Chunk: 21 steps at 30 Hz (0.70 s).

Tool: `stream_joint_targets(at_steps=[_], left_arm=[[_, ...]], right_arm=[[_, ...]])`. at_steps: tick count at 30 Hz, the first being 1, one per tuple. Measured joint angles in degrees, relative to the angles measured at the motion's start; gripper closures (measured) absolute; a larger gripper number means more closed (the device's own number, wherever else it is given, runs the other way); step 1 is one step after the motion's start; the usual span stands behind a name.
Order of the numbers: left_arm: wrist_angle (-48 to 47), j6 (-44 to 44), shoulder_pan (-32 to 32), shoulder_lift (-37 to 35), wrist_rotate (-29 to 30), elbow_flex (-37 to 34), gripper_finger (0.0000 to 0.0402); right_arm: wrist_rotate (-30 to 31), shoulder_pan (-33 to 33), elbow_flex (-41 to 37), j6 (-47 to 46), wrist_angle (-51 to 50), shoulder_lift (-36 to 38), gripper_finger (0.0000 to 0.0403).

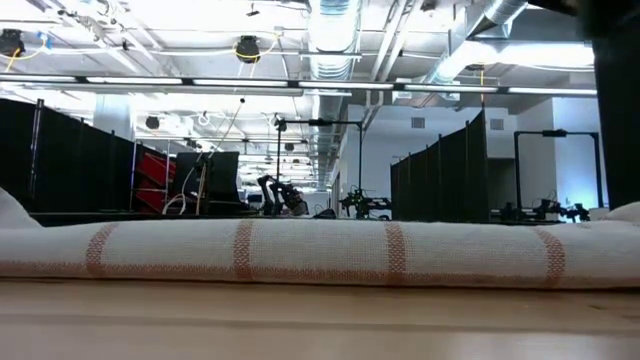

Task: Roll towel
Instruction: Roll the white checkered towel

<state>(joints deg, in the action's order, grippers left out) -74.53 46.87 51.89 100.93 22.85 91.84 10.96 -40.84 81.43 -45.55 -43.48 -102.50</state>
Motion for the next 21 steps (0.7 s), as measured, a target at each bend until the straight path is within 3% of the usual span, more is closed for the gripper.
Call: stream_joint_targets(at_steps=[3,6,14,21], left_arm=[[-2.5,2.4,2.7,5.0,1.4,0.2,0.0241],[-2.6,4.7,3.0,9.4,2.9,0.3,0.0241],[6.0,3.6,3.5,16.8,3.5,0.3,0.0241],[5.7,3.4,3.4,21.3,4.2,0.0,0.0241]], right_arm=[[3.8,-1.4,4.3,0.8,-10.4,-6.1,0.0167],[4.9,-1.5,6.4,0.9,-14.4,-10.2,0.0168],[4.9,-1.6,6.2,-2.5,-12.7,-12.2,0.0168],[5.5,-0.9,4.6,-2.6,-11.3,-12.2,0.0168]])
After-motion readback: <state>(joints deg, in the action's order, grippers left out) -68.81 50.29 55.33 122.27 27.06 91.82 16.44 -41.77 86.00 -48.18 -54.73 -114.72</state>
